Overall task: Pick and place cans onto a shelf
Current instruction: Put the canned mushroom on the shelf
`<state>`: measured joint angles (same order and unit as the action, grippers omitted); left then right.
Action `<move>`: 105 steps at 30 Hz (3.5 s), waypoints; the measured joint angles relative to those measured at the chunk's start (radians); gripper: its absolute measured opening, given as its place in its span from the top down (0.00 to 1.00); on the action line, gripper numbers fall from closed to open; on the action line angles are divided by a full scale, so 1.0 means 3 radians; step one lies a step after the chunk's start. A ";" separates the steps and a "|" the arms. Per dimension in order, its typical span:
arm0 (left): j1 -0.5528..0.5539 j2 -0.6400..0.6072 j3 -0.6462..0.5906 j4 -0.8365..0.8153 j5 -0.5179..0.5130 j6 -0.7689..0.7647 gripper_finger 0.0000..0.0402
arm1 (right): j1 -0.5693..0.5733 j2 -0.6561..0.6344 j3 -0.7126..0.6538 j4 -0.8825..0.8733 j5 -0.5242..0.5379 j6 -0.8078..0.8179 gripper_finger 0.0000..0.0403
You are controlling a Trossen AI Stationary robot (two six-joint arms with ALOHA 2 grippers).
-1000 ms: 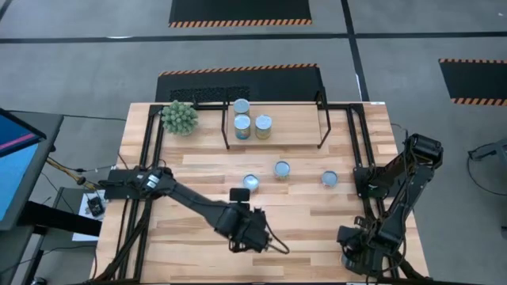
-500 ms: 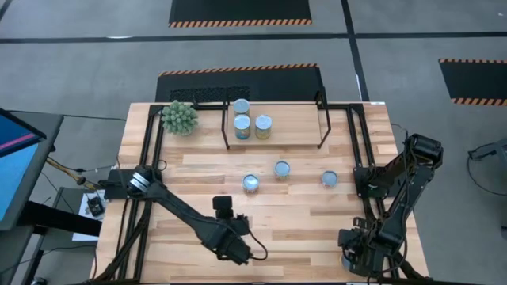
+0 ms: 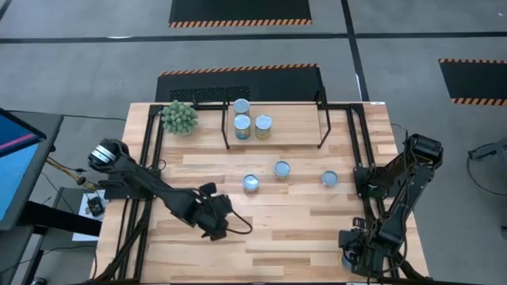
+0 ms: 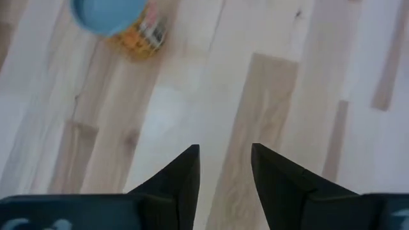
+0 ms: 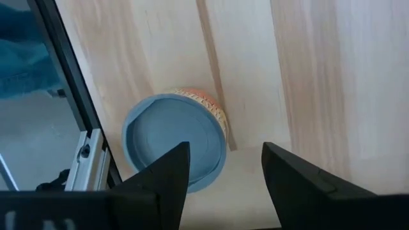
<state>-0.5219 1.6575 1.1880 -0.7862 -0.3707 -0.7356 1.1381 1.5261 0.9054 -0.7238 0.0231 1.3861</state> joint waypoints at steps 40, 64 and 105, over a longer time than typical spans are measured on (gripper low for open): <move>0.0119 -0.0128 -0.0101 0.0212 -0.0161 -0.0065 0.68 | -0.1600 -0.0435 -0.0011 -0.0217 -0.0027 -0.1250 0.99; 0.0373 -0.0126 -0.0100 0.0264 -0.0450 -0.0243 0.68 | -0.4967 -0.0469 0.0873 -0.0696 0.0195 -0.4681 0.99; 0.0766 -0.0126 -0.0099 0.0369 -0.0323 -0.0244 0.68 | -0.6664 0.1150 0.2076 -0.1040 0.0000 -0.6748 0.89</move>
<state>-0.2922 1.6196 1.1584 -0.6755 -0.4675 -0.8089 -0.8610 1.8709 1.5284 -1.0359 0.0232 -0.6384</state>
